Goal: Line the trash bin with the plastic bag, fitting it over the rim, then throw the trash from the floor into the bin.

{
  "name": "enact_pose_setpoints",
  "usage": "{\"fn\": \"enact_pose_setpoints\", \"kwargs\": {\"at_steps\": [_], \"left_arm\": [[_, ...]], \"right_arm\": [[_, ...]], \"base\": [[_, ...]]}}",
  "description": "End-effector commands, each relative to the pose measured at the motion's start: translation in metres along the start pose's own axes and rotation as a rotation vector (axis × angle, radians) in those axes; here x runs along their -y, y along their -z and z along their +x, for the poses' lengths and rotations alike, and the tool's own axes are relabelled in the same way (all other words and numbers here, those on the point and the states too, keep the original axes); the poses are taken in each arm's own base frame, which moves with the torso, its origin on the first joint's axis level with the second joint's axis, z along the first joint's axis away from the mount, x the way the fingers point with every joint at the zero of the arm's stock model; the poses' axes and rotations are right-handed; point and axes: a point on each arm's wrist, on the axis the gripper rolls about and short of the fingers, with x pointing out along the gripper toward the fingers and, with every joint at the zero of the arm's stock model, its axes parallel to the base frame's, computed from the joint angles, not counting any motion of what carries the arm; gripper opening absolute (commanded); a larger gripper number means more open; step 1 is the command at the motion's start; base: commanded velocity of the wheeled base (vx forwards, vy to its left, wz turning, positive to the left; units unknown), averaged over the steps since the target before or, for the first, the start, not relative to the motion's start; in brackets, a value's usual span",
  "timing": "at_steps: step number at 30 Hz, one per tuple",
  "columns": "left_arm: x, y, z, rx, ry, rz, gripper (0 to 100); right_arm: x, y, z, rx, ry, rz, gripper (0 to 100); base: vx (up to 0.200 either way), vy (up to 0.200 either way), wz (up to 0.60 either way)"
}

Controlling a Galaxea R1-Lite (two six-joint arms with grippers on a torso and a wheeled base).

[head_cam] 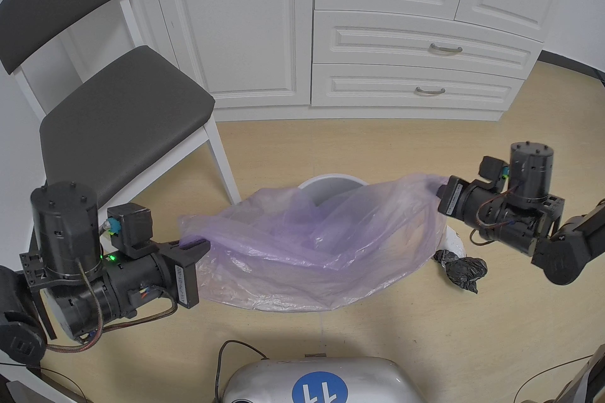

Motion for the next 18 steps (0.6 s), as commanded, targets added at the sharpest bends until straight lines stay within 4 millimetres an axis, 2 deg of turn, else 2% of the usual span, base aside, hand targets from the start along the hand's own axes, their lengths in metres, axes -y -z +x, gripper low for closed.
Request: {"fn": "enact_pose_setpoints", "kwargs": {"at_steps": [1,4,8,13,18], "left_arm": [[0.000,0.006,0.031,-0.019,-0.024,-0.043,0],[0.009,0.008,0.033,0.003,0.012,-0.053,0],[0.014,0.007,0.036,0.032,-0.009,-0.070,0],[0.011,0.012,0.047,0.001,-0.036,-0.071,0],[0.004,0.008,0.049,0.026,-0.059,-0.085,0]], "right_arm": [[-0.003,-0.041,-0.052,0.107,0.023,-0.071,0],[-0.006,-0.042,-0.068,0.083,0.032,-0.131,0],[-0.006,-0.033,-0.090,0.064,0.031,-0.268,0],[0.006,-0.016,-0.097,0.007,0.076,-0.419,0],[0.010,-0.007,-0.099,-0.025,0.105,-0.489,0]], "base": [[0.000,0.000,0.00],[0.000,0.000,0.00],[0.000,0.000,0.00],[0.000,0.000,0.00],[0.000,0.000,0.00]]}}
